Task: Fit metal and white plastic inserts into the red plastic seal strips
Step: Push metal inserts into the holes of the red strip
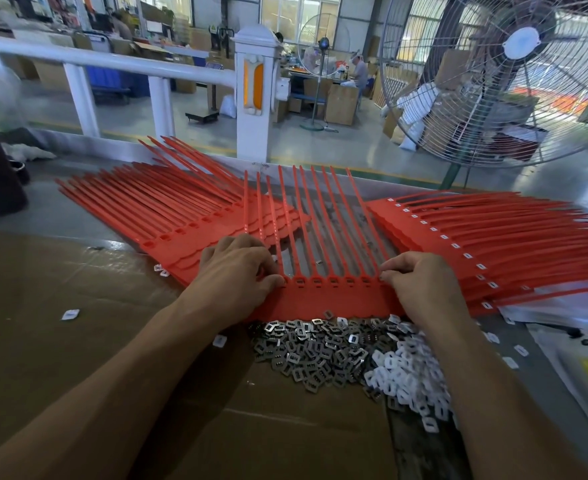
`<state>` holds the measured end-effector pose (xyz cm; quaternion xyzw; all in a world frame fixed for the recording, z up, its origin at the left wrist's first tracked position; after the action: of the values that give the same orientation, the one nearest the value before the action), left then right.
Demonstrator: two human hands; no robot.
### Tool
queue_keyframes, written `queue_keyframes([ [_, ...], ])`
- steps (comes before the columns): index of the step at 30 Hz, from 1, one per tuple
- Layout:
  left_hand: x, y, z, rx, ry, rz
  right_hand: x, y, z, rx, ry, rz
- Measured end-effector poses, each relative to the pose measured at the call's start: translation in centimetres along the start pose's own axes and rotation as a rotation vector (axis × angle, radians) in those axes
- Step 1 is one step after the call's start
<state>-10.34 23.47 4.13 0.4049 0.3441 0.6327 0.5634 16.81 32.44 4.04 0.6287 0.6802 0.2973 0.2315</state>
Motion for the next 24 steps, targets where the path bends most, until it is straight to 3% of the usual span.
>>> queue_keyframes([
  [24,-0.25,0.19,0.13,-0.010,0.005,-0.004,-0.04,0.03,0.66,-0.034,-0.032,0.004],
])
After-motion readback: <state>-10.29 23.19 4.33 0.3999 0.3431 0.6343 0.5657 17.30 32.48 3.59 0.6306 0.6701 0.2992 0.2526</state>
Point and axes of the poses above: each hand's wrist, its own x-axis towards the middle knuckle, its own y-axis out of the back of the hand, z = x × y, the point moved 10 cm from there along x, towards the middle knuckle, and after that the axes turned 8 degrees about -z, right-handed, at the moved point
